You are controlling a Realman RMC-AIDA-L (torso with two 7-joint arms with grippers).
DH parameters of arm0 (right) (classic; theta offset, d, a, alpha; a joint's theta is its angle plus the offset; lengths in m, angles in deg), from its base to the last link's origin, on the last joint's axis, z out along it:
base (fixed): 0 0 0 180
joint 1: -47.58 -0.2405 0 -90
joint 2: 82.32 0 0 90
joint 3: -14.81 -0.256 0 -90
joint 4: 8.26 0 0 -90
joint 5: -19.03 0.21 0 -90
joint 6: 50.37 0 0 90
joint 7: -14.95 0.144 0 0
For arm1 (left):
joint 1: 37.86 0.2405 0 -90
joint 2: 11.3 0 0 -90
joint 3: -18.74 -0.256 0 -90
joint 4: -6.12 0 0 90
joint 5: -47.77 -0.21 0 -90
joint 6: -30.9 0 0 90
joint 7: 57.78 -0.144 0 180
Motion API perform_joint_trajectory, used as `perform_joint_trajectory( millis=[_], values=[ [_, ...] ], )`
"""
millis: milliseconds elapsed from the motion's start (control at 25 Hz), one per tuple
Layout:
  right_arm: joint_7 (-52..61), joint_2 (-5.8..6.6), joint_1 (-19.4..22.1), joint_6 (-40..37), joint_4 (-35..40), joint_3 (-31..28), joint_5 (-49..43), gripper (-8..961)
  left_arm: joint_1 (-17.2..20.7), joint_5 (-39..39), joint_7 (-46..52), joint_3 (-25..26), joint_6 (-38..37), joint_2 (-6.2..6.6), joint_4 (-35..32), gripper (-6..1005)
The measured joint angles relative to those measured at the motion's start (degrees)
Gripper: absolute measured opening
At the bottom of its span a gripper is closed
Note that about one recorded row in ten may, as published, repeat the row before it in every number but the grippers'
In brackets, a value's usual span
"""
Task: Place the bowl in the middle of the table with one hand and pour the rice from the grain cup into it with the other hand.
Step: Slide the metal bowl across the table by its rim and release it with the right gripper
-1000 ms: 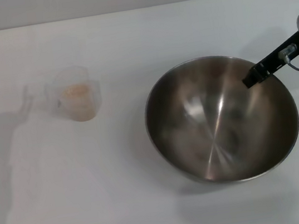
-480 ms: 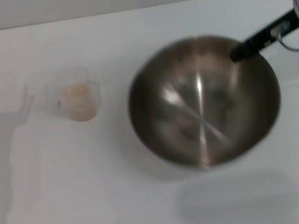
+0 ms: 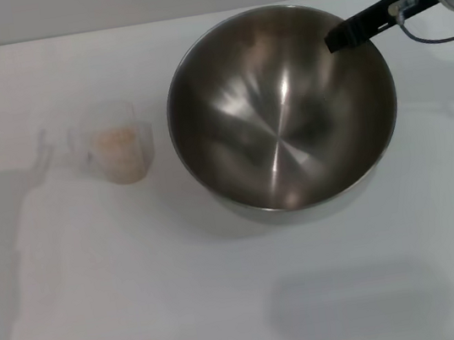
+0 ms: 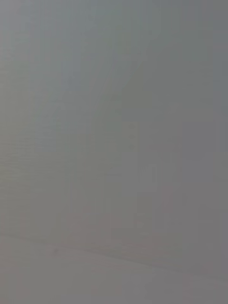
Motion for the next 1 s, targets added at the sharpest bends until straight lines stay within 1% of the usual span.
perform_joint_trajectory(
  millis=[160,280,480,1000],
  values=[
    [-0.28,-0.01,-1.07,-2.99,3.38,-0.02,0.11,38,0.00,-0.12,0.00,-0.04,-0.02,-0.04,0.01,865],
    [-0.79,0.00,-2.91,-5.10,6.92,0.00,0.80,38,-0.05,-0.15,0.00,-0.11,-0.01,-0.07,0.01,865],
    [-1.00,-0.01,-4.58,-7.17,10.65,0.00,0.87,38,-0.12,-0.17,0.00,-0.23,0.04,-0.09,0.01,865],
    [-1.03,0.00,-5.92,-9.09,16.63,0.00,0.74,39,-0.04,-0.25,0.00,-0.25,0.07,-0.09,0.01,864]
  ],
)
